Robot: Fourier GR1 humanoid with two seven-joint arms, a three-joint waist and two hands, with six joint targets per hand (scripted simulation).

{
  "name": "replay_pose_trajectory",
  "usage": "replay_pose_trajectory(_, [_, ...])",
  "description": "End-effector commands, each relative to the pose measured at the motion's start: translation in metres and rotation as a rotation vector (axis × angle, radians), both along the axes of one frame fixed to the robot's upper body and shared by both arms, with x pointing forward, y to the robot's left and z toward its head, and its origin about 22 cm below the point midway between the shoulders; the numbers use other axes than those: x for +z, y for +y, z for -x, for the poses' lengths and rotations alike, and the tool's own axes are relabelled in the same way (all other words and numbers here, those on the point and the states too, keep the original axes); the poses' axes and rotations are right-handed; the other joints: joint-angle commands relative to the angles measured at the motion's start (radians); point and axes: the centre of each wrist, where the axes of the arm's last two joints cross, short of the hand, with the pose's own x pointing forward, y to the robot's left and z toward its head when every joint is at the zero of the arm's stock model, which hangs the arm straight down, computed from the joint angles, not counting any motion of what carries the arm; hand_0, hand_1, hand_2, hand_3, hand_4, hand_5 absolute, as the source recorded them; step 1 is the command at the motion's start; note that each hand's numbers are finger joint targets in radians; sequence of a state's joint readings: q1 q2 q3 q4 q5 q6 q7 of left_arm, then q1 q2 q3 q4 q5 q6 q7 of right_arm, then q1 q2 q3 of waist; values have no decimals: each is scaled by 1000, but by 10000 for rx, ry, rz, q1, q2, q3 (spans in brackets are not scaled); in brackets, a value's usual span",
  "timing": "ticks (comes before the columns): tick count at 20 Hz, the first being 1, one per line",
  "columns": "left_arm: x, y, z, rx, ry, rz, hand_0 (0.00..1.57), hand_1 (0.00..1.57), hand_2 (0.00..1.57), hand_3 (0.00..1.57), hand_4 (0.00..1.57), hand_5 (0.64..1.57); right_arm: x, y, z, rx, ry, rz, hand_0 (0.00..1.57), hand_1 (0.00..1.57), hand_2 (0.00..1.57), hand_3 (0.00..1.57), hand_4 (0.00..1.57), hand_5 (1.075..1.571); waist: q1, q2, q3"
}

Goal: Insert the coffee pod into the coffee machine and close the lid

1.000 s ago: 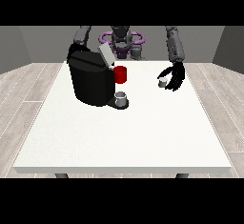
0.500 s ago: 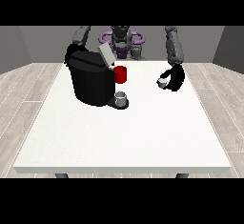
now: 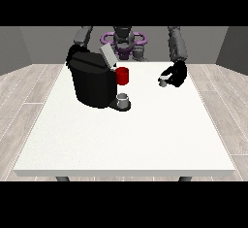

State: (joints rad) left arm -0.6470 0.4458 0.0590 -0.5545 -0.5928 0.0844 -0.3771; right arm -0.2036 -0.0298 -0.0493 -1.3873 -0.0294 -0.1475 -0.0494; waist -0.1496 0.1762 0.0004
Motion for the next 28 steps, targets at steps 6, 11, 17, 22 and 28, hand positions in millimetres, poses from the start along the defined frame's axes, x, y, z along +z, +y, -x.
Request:
replay_pose_trajectory(6, [38,-35,-27,-1634,167,235,1243,1243,1327,1315,535,1571,-15,-13,-4,-1,1068,-59,0,0,0,0,443,1571,369,-1147,-1])
replay_pose_trajectory(11, [96,-32,-48,-1938,-683,92,1255,1255,1332,1288,556,1571,-17,2,-5,246,609,2,0,0,0,0,497,1571,12,-806,-3])
replay_pose_trajectory(17, [149,-34,-64,-1179,-1230,203,1253,1253,1328,1281,537,1571,3,16,-15,618,-391,-109,0,0,0,0,489,1571,-739,-267,-4])
replay_pose_trajectory(22, [162,-54,-70,-1273,-1550,99,1072,1072,1218,1232,520,1571,20,14,-24,589,6,13,0,0,0,0,494,1571,-732,-462,-6])
replay_pose_trajectory(28, [185,-64,-78,-543,-1717,677,1239,1239,1262,1198,476,1571,5,19,-10,916,-326,149,0,0,0,0,509,1571,-1306,-127,-4])
